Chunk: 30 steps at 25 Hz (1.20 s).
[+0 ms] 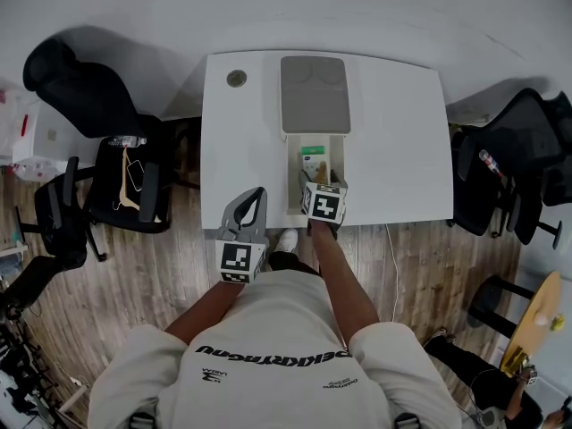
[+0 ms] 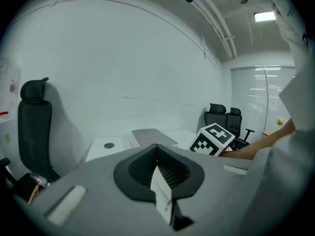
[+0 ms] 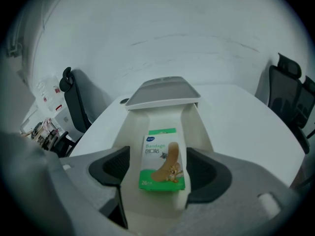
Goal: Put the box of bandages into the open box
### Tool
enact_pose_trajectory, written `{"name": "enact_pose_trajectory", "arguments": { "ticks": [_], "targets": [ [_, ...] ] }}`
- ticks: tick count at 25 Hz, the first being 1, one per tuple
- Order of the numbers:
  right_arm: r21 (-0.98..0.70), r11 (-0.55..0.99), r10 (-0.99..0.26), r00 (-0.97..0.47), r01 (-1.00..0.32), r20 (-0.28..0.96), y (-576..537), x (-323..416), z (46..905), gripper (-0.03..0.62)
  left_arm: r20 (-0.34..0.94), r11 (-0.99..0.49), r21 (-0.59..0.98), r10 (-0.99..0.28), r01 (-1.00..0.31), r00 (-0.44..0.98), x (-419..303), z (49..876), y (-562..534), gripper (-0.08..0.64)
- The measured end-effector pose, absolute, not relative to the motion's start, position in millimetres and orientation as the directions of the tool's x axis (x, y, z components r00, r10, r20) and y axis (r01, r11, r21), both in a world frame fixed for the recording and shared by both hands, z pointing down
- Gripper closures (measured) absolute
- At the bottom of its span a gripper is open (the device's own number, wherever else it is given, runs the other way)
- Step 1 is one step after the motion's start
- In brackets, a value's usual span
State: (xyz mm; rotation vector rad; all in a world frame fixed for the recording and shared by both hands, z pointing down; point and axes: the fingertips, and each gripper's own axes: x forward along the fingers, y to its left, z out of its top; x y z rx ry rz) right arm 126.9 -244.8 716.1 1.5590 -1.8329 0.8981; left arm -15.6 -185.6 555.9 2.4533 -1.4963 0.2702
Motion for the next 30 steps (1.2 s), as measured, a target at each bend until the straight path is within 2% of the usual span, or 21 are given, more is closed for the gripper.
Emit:
{"name": "enact_pose_trajectory", "arguments": {
  "ticks": [9, 30],
  "targets": [
    [-0.151, 0.119, -0.664, -0.191, -0.981, 0.723, -233.3, 121.0, 694.8, 0.261, 0.275, -0.456, 0.118, -0.838, -0.882, 0.471, -16.9, 548.5, -172.4, 0.56],
    [-0.171, 0.153, -0.798, -0.224, -0.973, 0.56, -188.4, 112.5, 628.7, 0.393, 0.224, -0.502, 0.122, -0.826, -0.856, 0.517, -18.1, 522.1, -138.7, 0.56]
  ]
}}
